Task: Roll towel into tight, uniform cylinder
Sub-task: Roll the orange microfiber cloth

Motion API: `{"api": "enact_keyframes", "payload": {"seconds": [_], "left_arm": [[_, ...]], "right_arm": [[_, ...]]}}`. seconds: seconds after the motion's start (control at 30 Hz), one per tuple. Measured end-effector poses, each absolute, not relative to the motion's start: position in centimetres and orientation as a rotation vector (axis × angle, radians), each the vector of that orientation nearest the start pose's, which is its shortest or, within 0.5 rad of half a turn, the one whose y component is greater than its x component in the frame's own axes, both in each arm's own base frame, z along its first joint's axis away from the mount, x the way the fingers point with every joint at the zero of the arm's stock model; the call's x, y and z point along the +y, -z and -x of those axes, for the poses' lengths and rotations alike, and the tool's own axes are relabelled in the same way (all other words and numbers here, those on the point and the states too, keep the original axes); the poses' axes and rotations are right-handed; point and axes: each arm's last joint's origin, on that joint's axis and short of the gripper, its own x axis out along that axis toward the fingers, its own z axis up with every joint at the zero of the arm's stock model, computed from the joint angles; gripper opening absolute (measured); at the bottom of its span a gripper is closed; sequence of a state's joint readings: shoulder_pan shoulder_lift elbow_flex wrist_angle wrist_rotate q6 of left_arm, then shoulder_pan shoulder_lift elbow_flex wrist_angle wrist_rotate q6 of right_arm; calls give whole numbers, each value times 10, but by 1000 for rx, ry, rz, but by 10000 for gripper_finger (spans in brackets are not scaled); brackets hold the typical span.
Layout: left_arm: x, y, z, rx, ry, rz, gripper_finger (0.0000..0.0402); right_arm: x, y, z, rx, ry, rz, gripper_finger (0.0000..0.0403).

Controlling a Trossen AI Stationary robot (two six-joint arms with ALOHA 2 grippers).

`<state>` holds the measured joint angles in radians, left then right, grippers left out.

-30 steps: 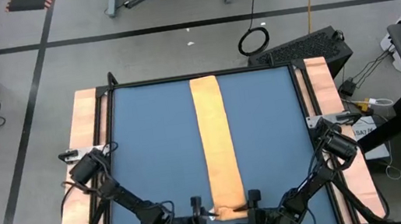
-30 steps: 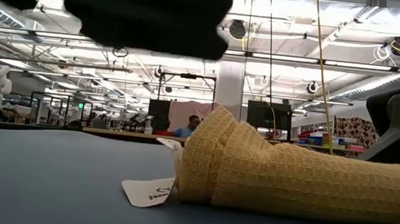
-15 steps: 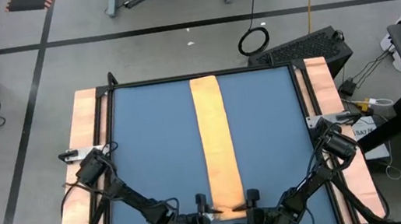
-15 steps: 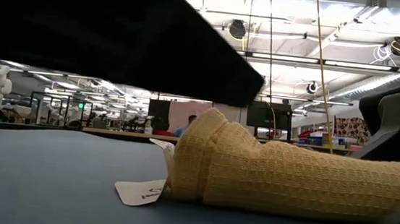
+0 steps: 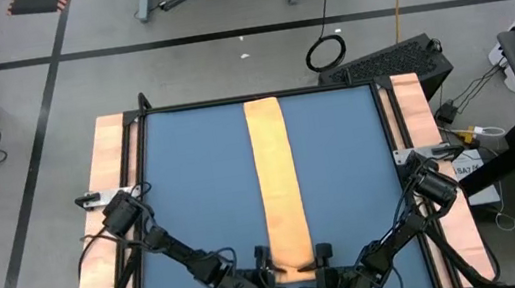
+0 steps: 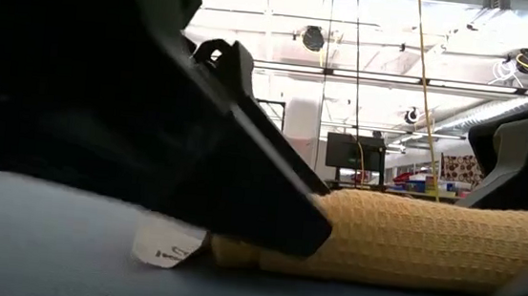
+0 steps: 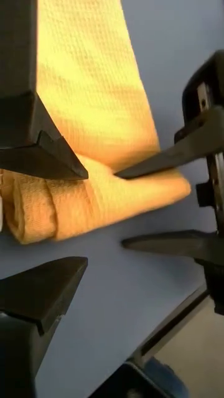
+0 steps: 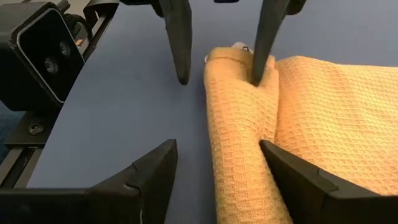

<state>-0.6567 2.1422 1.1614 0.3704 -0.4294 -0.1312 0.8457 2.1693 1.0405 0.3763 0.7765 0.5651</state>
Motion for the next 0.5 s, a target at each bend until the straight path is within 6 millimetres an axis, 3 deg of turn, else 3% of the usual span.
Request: {"api": "enact_keyframes", "payload": {"seconds": [0.5], "left_arm": [[-243, -97, -345, 596, 114, -100, 215]], "right_arm": [[280, -65, -276, 508, 84, -14, 219]]}}
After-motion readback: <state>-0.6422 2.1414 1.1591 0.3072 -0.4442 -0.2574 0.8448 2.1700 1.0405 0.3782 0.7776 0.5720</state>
